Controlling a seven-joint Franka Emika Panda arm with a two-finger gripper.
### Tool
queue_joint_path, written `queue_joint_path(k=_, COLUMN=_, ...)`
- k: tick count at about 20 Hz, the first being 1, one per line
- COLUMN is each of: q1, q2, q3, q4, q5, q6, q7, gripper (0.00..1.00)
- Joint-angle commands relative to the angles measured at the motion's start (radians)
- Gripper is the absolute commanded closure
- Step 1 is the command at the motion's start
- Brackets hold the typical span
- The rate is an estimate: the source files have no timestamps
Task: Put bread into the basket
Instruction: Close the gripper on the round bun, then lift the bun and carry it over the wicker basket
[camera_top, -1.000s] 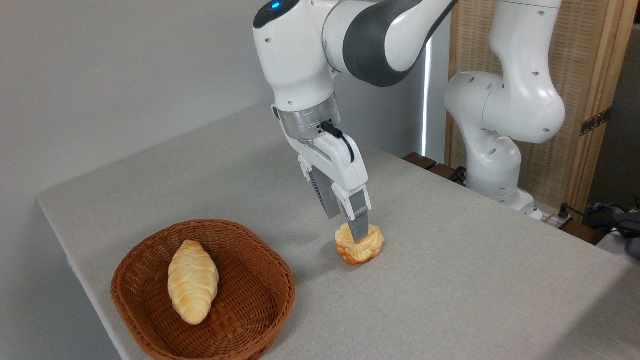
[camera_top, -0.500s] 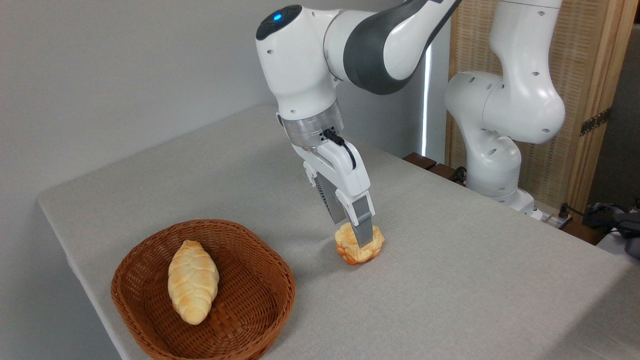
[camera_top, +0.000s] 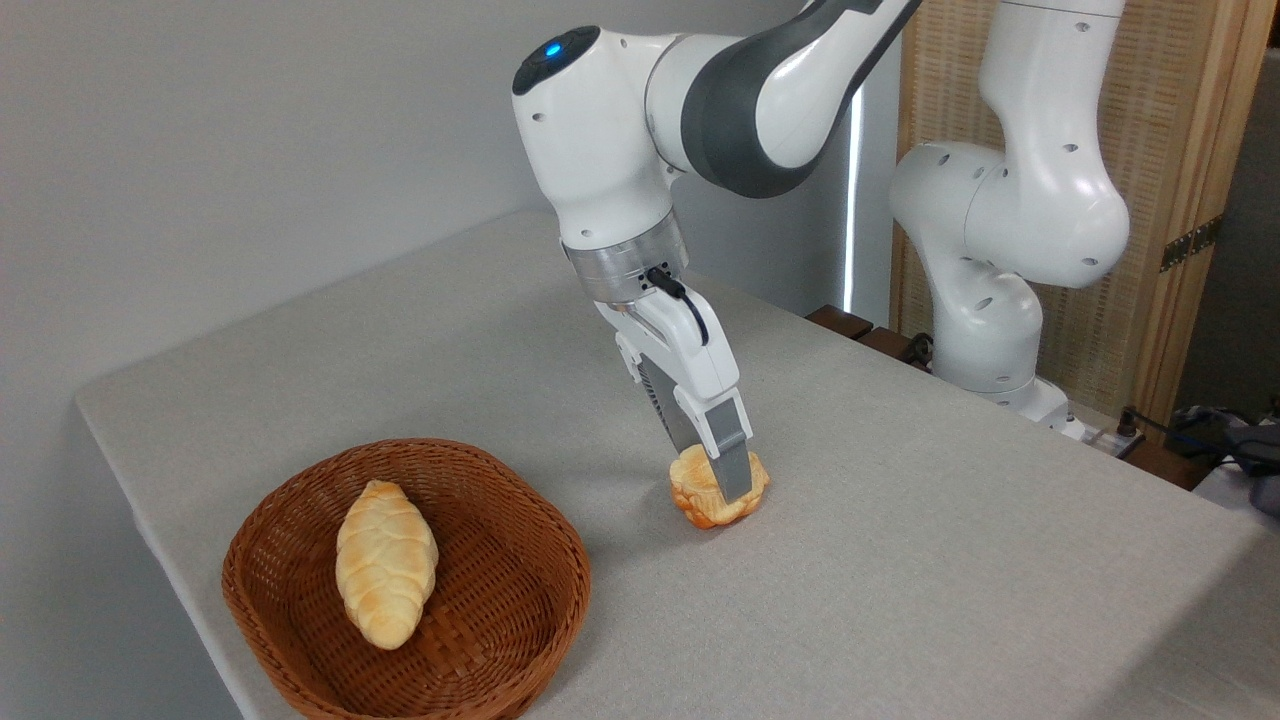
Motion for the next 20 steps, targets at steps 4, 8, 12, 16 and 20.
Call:
queue_joint_path(k=4, q1=-0.001, q2=-0.020, q3=-0.013, q4=-0.027, q5=0.040, q6=0.027, q7=0.014, gripper=0.48)
queue_joint_path(k=8, q1=-0.001, q2=-0.019, q3=-0.014, q4=-0.026, q5=0.040, q6=0.030, q7=0.015, gripper=0.66)
queue_joint_path(k=12, q1=-0.001, q2=-0.019, q3=-0.016, q4=-0.026, q5=0.038, q6=0.030, q7=0.014, gripper=0.64)
queue_joint_path(k=16, q1=-0.001, q2=-0.023, q3=-0.018, q4=-0.016, q5=0.035, q6=0.030, q7=0.014, gripper=0.63)
queue_joint_path(k=20, q1=0.002, q2=-0.027, q3=-0.013, q4=0.062, q5=0.012, q6=0.030, q7=0.011, gripper=0.60)
